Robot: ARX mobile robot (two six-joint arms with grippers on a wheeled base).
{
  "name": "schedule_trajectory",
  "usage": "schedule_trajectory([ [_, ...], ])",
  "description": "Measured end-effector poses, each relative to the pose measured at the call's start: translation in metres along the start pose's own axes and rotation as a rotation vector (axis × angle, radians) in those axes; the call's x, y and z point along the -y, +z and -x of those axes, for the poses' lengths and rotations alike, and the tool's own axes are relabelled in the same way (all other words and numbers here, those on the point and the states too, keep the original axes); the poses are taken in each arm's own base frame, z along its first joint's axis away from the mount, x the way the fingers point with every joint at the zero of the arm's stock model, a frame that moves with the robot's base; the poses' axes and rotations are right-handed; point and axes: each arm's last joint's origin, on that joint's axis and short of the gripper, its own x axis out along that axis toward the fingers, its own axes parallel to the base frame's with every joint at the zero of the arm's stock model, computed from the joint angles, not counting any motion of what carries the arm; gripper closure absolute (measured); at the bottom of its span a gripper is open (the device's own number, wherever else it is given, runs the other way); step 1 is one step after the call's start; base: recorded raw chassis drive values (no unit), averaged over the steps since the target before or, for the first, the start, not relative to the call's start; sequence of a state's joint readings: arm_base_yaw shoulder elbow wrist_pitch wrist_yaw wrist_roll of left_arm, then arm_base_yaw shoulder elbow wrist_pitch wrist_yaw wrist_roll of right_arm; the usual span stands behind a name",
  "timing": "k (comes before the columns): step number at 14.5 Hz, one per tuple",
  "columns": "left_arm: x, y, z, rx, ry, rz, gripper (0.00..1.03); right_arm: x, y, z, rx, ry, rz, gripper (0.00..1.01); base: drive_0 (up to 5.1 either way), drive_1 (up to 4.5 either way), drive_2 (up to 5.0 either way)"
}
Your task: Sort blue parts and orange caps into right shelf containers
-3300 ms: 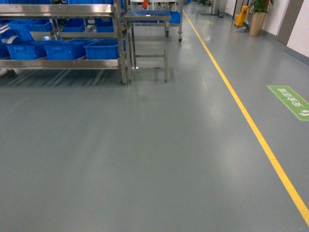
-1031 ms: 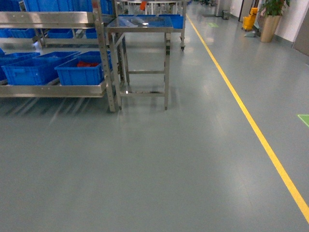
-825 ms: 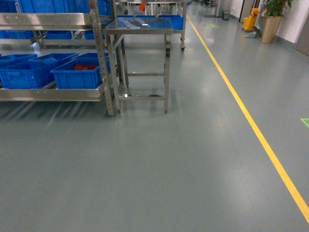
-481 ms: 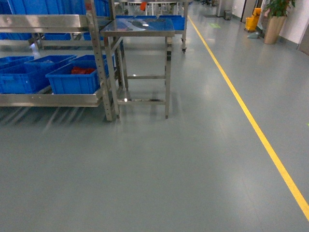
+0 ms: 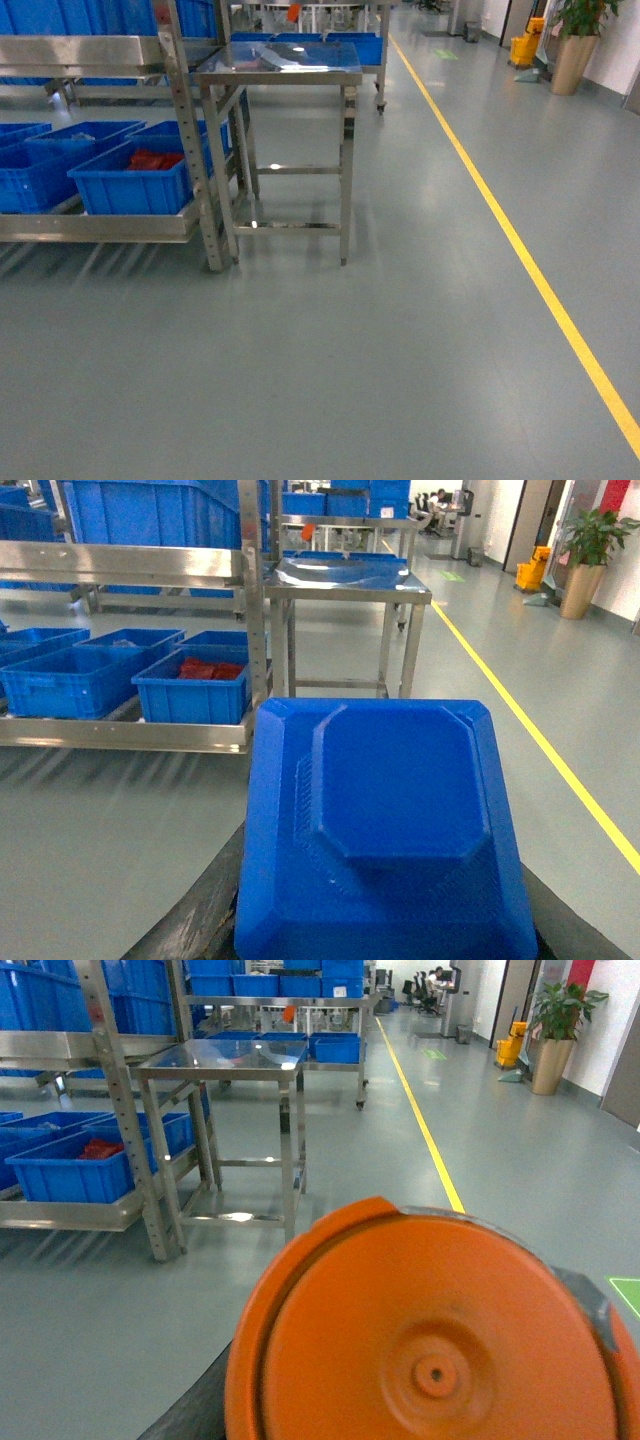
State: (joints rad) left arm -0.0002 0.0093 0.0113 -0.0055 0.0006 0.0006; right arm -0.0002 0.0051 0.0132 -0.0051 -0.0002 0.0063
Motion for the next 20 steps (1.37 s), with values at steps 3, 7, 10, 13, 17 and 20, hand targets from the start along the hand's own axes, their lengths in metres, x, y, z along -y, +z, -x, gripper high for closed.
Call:
schedule_trajectory([
  [3, 0.0, 0.0001, 0.0, 0.001, 0.001, 0.0, 0.61, 0.0, 0.0004, 0.0, 0.003, 0.0, 0.0, 0.55, 0.0, 4.32, -4.3],
  [7, 0.0, -0.0001, 0.0, -0.002, 0.001, 0.0, 0.61, 0.0, 0.0, 0.0, 0.0, 0.0, 0.0, 0.56, 0.0, 4.32, -4.3],
  [10, 0.0, -0.0001, 0.0, -0.001, 0.002, 0.0, 0.61, 0.0, -0.0004, 0.0, -0.004, 0.0, 0.0, 0.56, 0.0, 4.34, -4.3],
  [13, 0.0, 0.0, 0.0, 0.0, 0.001, 0.0, 0.62, 0.0, 0.0001, 0.0, 0.002, 0.0, 0.0, 0.56, 0.0, 4.34, -4.3],
  [17, 0.0, 0.0, 0.0, 0.0, 0.002, 0.0, 0.62, 0.0, 0.0, 0.0, 0.0, 0.0, 0.0, 0.56, 0.0, 4.28, -4.4],
  [20, 0.0, -0.0002, 0.0, -0.002, 0.0, 0.0, 0.62, 0.0, 0.0001, 0.0, 0.0, 0.0, 0.0, 0.56, -0.1, 4.27, -4.4],
])
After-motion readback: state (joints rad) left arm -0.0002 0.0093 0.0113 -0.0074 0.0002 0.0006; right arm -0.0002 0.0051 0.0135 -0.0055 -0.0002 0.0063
